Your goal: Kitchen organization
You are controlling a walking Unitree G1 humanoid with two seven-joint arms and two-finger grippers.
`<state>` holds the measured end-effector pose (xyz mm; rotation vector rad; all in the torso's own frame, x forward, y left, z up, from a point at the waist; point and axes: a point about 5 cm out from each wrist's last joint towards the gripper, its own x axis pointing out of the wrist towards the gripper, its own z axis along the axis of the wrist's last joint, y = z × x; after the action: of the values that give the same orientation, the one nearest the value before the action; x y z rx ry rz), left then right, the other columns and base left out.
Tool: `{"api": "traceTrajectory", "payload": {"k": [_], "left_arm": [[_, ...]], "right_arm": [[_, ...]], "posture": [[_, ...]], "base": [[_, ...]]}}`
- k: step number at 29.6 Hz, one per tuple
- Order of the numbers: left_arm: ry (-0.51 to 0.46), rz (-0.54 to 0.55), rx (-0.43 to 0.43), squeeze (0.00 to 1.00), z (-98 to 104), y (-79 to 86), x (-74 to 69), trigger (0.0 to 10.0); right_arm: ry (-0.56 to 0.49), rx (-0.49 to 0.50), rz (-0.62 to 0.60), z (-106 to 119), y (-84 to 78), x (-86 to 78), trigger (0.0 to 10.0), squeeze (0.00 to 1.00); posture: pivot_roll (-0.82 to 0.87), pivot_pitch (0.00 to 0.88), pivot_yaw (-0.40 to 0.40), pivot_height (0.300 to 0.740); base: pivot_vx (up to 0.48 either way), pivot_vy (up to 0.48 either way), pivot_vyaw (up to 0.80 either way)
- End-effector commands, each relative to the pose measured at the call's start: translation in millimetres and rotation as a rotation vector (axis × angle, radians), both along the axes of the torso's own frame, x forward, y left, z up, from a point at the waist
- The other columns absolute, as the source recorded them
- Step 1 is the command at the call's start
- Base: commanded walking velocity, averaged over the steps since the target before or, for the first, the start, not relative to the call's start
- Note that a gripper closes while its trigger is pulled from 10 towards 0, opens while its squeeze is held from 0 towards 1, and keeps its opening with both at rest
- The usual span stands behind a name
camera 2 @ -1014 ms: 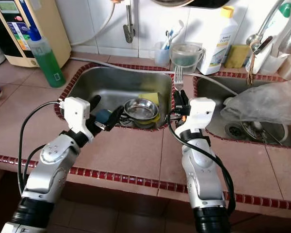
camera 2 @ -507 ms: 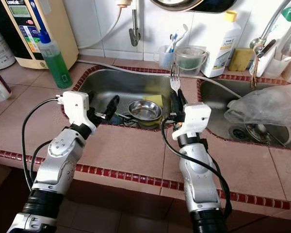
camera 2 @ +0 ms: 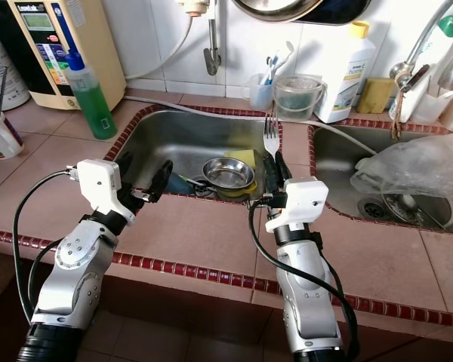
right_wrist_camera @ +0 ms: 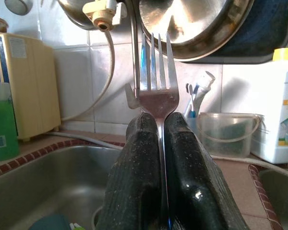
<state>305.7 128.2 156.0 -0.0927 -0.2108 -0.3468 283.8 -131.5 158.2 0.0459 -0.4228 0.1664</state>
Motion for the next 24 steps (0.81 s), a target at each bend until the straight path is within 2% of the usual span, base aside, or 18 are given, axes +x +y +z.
{"api": "traceTrajectory", "payload": {"k": [1,24], "left_arm": [[0.017,-0.006,0.02,0.0,0,-0.9,2.0,10.0],[0.024,-0.066,0.013,0.0,0,-11.2,0.1,10.0]], "right_arm": [[-0.026,0.001,-0.001,6,0.8,-2.4,10.0,0.0],[-0.007,-0.024,0.031,4,2.9,-1.3,10.0,0.0]], "posture": [[-0.13,0.0,0.055,0.74],[-0.13,0.0,0.035,0.74]], "base": [[0.0,0.0,0.0],[0.0,0.0,0.0]]}}
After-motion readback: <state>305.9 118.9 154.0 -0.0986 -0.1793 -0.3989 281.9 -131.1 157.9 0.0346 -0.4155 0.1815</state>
